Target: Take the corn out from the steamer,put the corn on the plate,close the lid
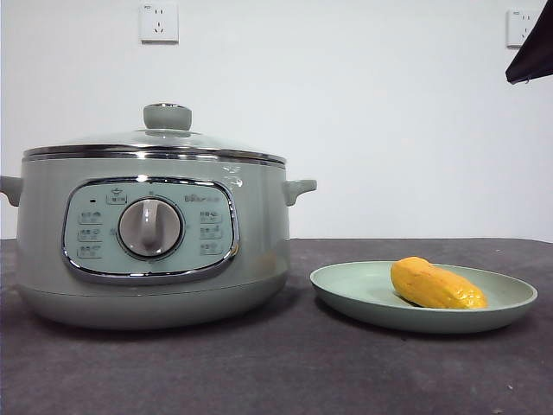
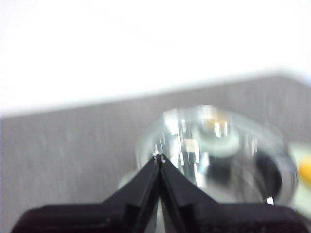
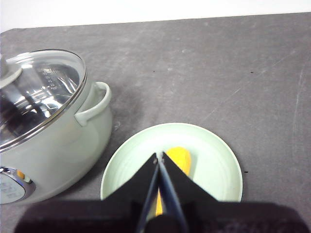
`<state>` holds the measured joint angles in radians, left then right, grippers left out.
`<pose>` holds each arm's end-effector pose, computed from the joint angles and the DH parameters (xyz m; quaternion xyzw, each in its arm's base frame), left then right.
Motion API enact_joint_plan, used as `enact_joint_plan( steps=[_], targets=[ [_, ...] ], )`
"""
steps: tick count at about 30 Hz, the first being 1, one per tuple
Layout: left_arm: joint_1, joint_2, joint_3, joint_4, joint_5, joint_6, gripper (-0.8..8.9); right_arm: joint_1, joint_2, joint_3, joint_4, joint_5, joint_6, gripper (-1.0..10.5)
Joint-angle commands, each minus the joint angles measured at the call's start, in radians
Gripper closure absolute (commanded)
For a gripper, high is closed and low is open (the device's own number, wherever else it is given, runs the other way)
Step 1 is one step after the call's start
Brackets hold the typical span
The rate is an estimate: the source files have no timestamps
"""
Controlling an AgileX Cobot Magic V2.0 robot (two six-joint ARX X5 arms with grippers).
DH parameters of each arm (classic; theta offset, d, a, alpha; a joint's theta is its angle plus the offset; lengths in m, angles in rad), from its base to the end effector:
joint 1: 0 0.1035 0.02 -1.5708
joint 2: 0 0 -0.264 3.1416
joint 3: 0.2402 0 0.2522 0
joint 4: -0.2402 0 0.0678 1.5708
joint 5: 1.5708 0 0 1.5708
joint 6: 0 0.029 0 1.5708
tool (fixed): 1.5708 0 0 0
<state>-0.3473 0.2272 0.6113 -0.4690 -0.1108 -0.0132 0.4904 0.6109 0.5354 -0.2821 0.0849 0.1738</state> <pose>0.0610 -0.0187 0.3022 0.0031 0.0421 -0.1176 0.9922 0.1274 0.0652 0.2624 0.0334 0.1871 0.1826 0.9646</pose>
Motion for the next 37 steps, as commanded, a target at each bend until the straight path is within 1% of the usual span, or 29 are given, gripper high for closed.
enact_joint_plan(
  steps=[1,7,11,13,17,21,37],
  targets=[
    [0.088,-0.076,-0.119,0.084,0.042,0.045,8.17,0.001,-0.002,-0.005,0.008,-0.001,0.011,9.4],
    [0.229,-0.154,-0.387,0.250,0.129,0.039,8.17,0.001,-0.002,-0.005,0.008,-0.001,0.011,9.4],
    [0.272,-0.162,-0.510,0.312,0.141,0.033,8.17,0.001,-0.002,-0.005,0.009,-0.001,0.011,9.4],
    [0.283,-0.170,-0.550,0.318,0.141,0.032,8.17,0.001,-0.002,-0.005,0.008,-0.001,0.011,9.4],
    [0.291,-0.201,-0.592,0.309,0.141,0.032,8.17,0.001,-0.002,-0.005,0.008,-0.001,0.011,9.4],
    [0.291,-0.225,-0.599,0.258,0.137,0.033,8.17,0.001,-0.002,-0.005,0.008,-0.001,0.011,9.4],
    [0.291,-0.225,-0.599,0.265,0.138,0.033,8.17,0.001,-0.002,-0.005,0.004,-0.001,0.011,9.4]
  ],
)
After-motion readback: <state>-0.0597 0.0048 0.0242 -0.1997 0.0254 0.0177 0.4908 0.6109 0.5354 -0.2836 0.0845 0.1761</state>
